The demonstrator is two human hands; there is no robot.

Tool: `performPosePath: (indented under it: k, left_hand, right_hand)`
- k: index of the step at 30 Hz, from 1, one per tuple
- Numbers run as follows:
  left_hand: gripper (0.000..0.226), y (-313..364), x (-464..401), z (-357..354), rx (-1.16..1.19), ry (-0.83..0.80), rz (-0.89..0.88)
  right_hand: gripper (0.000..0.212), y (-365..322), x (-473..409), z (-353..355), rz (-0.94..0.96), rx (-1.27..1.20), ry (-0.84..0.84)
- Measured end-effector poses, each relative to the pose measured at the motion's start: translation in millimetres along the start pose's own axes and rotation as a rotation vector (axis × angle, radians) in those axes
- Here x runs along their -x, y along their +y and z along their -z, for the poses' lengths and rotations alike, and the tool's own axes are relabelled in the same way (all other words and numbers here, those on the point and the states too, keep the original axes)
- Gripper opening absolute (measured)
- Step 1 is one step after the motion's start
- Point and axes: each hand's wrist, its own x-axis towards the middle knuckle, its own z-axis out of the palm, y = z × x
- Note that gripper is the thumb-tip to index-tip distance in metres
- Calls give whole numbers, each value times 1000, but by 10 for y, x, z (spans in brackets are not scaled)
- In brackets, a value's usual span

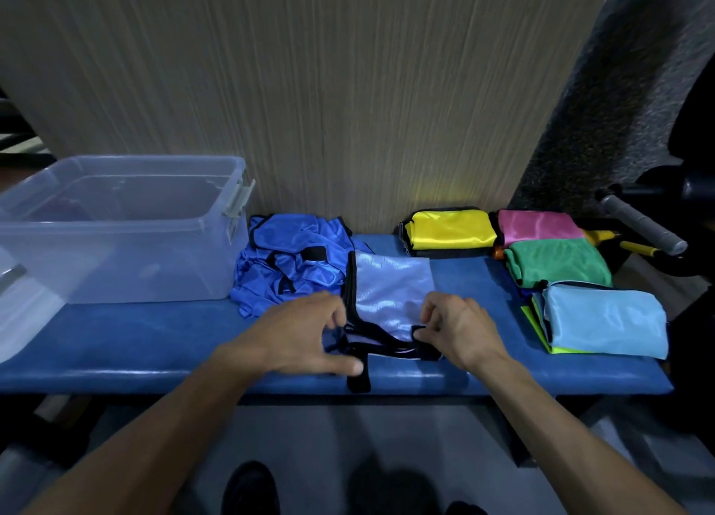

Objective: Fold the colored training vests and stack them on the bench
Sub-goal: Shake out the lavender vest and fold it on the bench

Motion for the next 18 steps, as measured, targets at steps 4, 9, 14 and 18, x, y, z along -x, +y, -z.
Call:
performPosePath:
  k: [4, 9, 14, 18]
  left_hand:
    - [55, 133, 152, -204, -259, -72, 99]
    - [29, 240, 169, -375, -323, 151, 102]
    - [26, 292, 190, -533, -262, 151, 75]
    - [33, 332, 200, -663, -241, 144, 75]
  right_hand:
    - [21, -17, 16, 10, 51, 56, 2]
    - [12, -117, 145, 45, 227, 313, 8]
    - [49, -248, 363, 75, 298, 463, -111]
    - [68, -290, 423, 48, 301, 562, -182]
